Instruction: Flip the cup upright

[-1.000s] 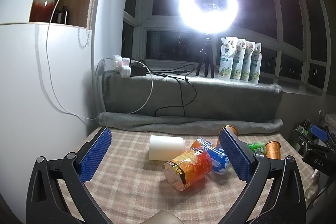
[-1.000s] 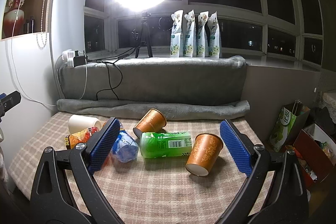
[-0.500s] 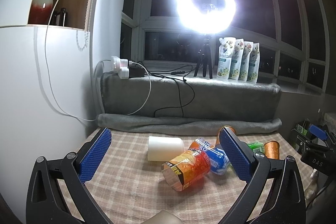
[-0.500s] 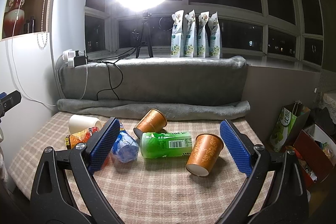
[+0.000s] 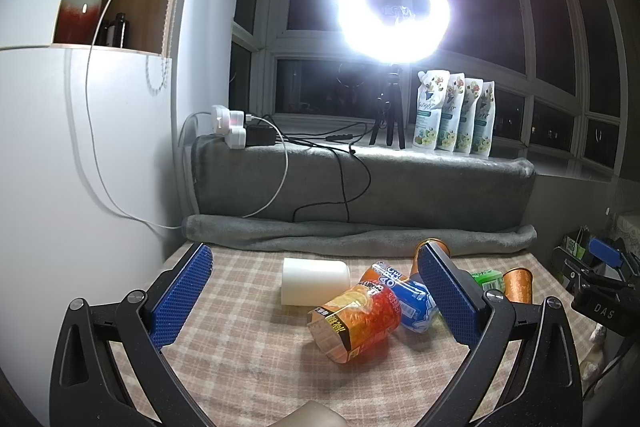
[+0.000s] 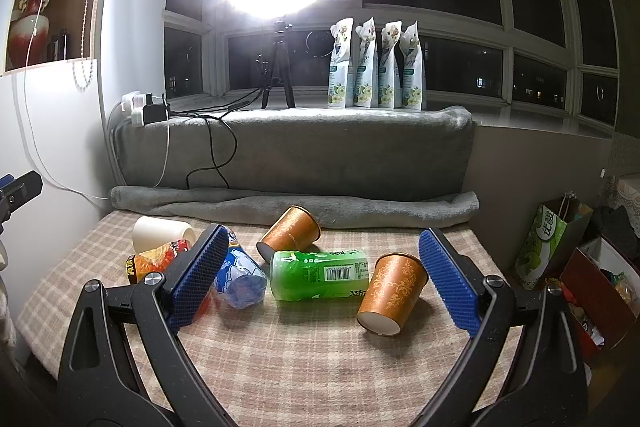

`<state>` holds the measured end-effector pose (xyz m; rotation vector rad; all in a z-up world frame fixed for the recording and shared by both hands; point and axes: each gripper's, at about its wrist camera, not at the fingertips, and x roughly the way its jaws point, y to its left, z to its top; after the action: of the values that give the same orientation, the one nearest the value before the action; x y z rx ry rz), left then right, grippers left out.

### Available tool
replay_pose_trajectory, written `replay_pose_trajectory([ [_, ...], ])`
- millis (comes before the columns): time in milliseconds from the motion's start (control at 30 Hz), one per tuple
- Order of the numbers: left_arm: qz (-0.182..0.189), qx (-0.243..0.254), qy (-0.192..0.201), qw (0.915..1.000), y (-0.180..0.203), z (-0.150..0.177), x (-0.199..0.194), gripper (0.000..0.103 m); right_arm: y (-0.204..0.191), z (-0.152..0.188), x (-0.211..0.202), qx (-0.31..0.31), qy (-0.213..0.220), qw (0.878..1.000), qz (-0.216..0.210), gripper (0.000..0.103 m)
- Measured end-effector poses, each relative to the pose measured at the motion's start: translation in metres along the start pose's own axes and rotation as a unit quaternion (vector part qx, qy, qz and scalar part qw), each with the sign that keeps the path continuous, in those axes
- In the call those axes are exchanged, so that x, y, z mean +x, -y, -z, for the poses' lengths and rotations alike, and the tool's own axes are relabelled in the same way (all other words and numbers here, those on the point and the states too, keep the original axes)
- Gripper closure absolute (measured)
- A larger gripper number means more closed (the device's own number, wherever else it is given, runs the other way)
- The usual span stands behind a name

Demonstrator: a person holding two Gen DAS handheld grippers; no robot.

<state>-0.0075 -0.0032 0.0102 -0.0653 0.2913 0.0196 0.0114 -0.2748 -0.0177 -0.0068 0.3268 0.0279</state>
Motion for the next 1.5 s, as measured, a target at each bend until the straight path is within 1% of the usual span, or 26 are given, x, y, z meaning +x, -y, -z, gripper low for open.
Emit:
replay_pose_trajectory([
  [700,0.001,-0.002,-0.004,1.0,0.0,0.003,0.001,0.001,-0.006,0.001,0.0,-0.006,-0.003,1.0,-0.005,0.005],
  [1167,-0.002,-0.003,-0.018,0.9998,-0.003,0.006,0.014,0.001,-0.012,0.002,0.019,-0.015,-0.021,0.999,-0.021,0.005],
  [1267,-0.003,-0.005,-0.021,0.9998,-0.005,0.006,0.017,0.001,-0.016,0.002,0.026,-0.018,-0.029,0.999,-0.03,0.005],
  [1367,-0.006,-0.009,-0.028,0.9996,-0.011,0.008,0.023,0.001,-0.023,0.0,0.039,-0.032,-0.044,0.997,-0.048,0.005],
  [1500,-0.004,-0.023,-0.051,0.9985,-0.023,0.015,0.034,0.001,-0.036,-0.004,0.06,-0.053,-0.069,0.992,-0.094,0.005],
])
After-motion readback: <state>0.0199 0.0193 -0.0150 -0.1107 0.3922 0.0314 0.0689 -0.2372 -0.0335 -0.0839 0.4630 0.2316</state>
